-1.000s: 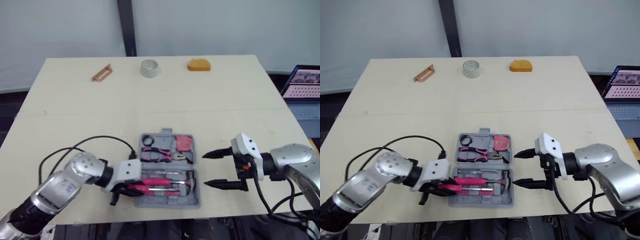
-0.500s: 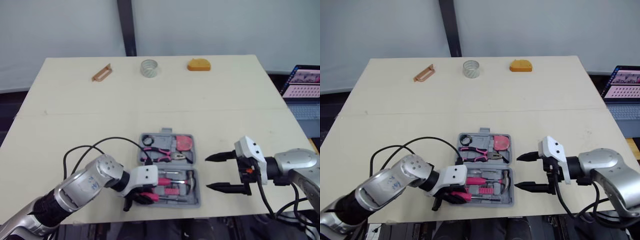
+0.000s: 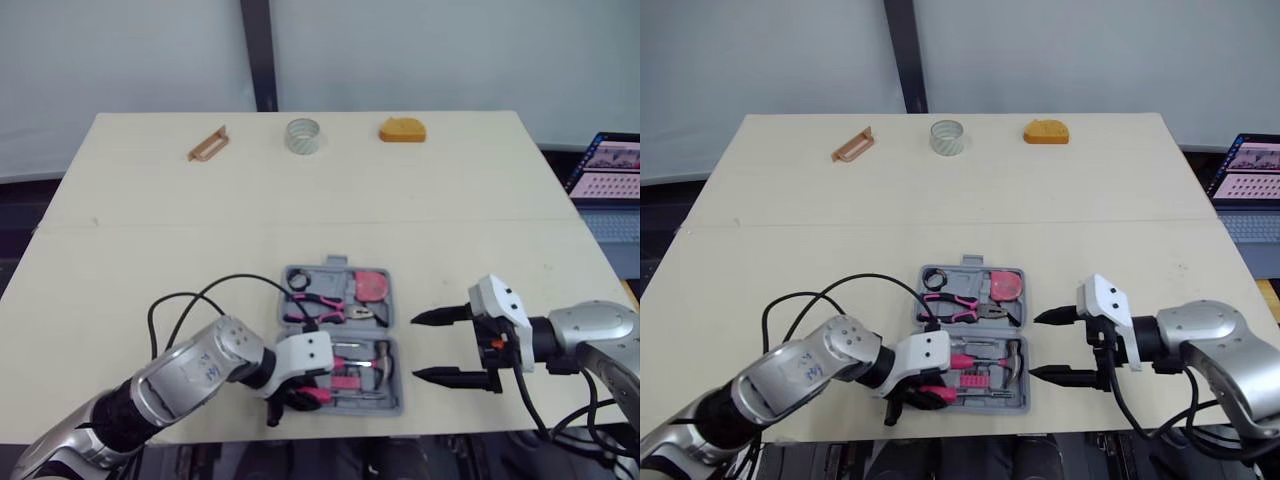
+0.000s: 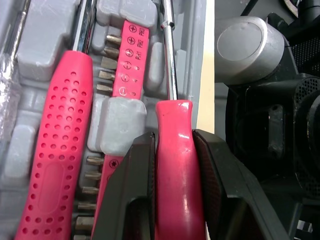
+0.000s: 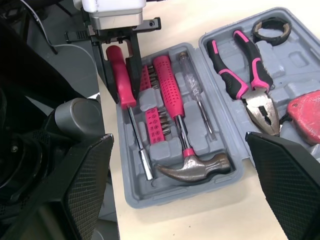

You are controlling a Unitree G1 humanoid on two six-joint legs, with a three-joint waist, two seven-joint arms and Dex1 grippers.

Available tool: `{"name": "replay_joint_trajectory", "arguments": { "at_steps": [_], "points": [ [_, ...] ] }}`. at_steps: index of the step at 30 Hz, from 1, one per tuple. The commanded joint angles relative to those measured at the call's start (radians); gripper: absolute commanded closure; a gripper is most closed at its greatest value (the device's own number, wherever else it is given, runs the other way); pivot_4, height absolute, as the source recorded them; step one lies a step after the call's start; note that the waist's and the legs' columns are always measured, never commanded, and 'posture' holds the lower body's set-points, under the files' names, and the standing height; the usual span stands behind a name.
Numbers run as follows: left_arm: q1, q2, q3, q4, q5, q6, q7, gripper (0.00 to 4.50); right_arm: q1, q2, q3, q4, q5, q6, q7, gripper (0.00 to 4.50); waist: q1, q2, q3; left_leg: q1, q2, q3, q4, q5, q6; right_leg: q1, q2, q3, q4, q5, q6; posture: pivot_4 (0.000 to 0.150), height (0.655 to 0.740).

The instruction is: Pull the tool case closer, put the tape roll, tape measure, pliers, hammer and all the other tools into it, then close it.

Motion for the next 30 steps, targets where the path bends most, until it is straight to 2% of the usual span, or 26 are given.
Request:
{"name": "replay_joint_trajectory", "arguments": {
  "at_steps": [1,10,30],
  "points": [
    [-0.013,-0.001,-0.015,-0.011,-0.011,-0.022,0.003,3.85,0.007,-0.022,-0.031,-0.039,0.022,-0.006,0.017,0.0,0.0,0.0,0.0,0.0,0.0,0.0,0.0,0.0,0.0,0.0,0.0,0.0,0.0,0.0,0.0,0.15,0.74],
    [-0.036,-0.006,-0.061,0.045,0.007,-0.09,-0.006,3.85,0.001,-0.021,-0.033,-0.04,0.024,-0.004,0.008,0.0,0.0,0.0,0.0,-0.001,0.0,-0.001,0.0,0.0,0.0,0.0,0.0,0.0,0.0,0.0,0.0,0.15,0.74],
    [-0.04,-0.026,-0.071,0.068,0.016,-0.109,0.013,3.85,0.002,-0.017,-0.034,-0.04,0.029,0.002,-0.003,0.0,0.002,0.0,0.0,-0.001,-0.001,-0.001,0.001,0.0,0.0,0.0,0.0,0.0,0.0,0.0,0.0,0.15,0.74]
  ]
}}
